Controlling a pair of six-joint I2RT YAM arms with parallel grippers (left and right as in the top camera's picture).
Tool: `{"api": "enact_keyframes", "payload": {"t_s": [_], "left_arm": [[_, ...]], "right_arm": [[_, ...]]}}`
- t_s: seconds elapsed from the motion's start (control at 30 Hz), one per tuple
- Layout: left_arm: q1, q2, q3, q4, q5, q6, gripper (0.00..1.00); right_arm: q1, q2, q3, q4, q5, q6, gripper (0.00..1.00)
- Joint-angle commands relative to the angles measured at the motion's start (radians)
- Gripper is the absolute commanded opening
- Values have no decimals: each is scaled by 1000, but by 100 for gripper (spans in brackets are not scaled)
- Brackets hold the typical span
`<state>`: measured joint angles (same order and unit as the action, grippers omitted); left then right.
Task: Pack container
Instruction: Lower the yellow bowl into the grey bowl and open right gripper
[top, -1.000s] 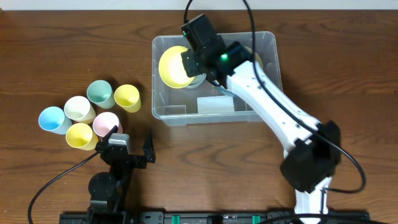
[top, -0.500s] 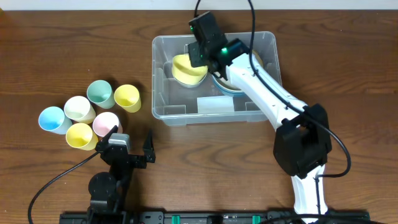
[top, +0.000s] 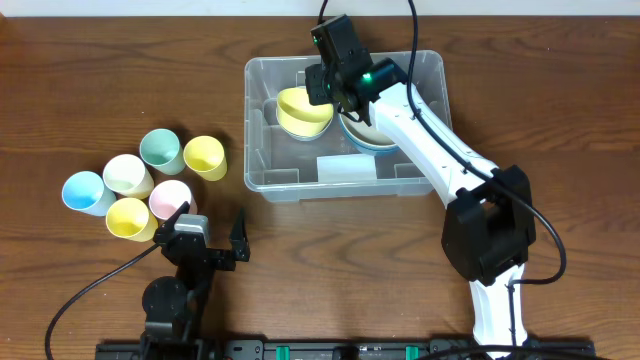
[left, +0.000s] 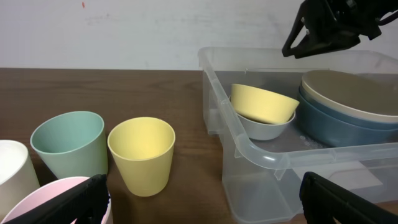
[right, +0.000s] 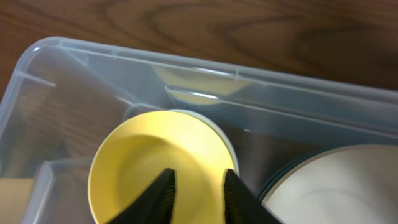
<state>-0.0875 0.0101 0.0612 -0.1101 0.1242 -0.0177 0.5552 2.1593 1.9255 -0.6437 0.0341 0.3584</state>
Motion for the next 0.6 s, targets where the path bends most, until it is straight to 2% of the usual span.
{"api": "enact_keyframes", "payload": {"t_s": [0.0, 0.07, 0.17, 0.57], "left_arm": [[4, -6, -29, -11, -5, 18, 98], [4, -6, -29, -11, -5, 18, 98], [4, -6, -29, -11, -5, 18, 98], [4, -6, -29, -11, -5, 18, 98]], "right_arm": [[20, 15, 11, -2, -24, -8, 16], [30, 19, 9, -2, -24, -8, 10], [48, 33, 8, -3, -24, -8, 6], [87, 93, 8, 1, -24, 5, 6]]}}
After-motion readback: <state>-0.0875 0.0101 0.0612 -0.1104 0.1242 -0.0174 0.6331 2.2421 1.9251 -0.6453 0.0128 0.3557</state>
